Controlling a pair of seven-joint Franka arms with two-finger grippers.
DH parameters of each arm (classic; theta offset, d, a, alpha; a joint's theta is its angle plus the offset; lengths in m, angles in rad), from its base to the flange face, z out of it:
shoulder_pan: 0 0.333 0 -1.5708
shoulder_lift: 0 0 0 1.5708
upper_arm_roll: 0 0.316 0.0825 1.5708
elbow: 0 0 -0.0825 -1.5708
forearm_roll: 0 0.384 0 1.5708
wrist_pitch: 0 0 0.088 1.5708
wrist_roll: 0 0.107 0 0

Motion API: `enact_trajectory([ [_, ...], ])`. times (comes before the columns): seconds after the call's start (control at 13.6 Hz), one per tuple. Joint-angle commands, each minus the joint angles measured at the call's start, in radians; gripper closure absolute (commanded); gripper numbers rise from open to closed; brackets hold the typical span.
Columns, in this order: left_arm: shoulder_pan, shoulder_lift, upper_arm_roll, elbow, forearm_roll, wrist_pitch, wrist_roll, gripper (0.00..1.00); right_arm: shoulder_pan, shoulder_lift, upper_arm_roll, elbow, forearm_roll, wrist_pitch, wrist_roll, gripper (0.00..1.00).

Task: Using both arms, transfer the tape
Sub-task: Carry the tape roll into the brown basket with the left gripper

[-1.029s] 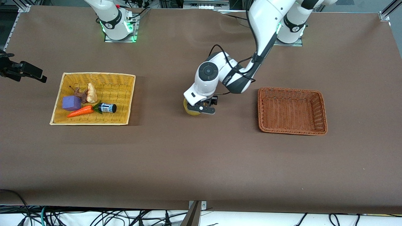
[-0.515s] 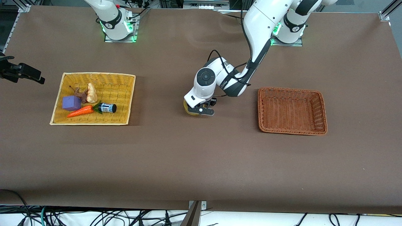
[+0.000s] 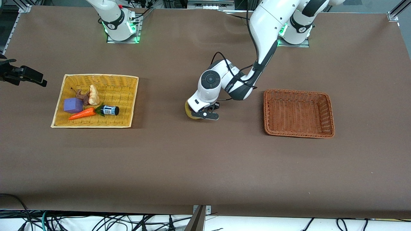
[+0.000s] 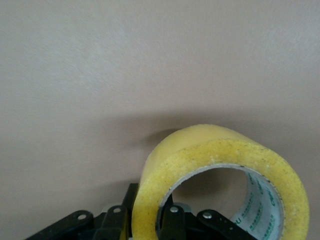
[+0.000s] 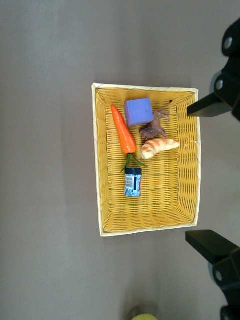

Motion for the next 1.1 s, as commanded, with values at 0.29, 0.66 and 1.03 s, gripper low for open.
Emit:
enact_trajectory([
  [0.29, 0.242, -0.23, 0.001, -0.011, 0.025, -0.526, 0.103, 1.0, 0.0, 0.01, 0.009, 0.03, -0.009, -0.025, -0.012, 0.0],
  [0.66, 0.469, -0.232, -0.004, -0.081, 0.124, -0.639, 0.464, 1.0, 0.0, 0.01, 0.009, 0.03, -0.009, -0.025, -0.01, 0.0],
  [1.03, 0.609, -0.22, 0.0, -0.231, 0.167, -0.467, 0.67, 1.0, 0.001, 0.01, 0.013, 0.03, -0.009, -0.025, -0.01, 0.0],
])
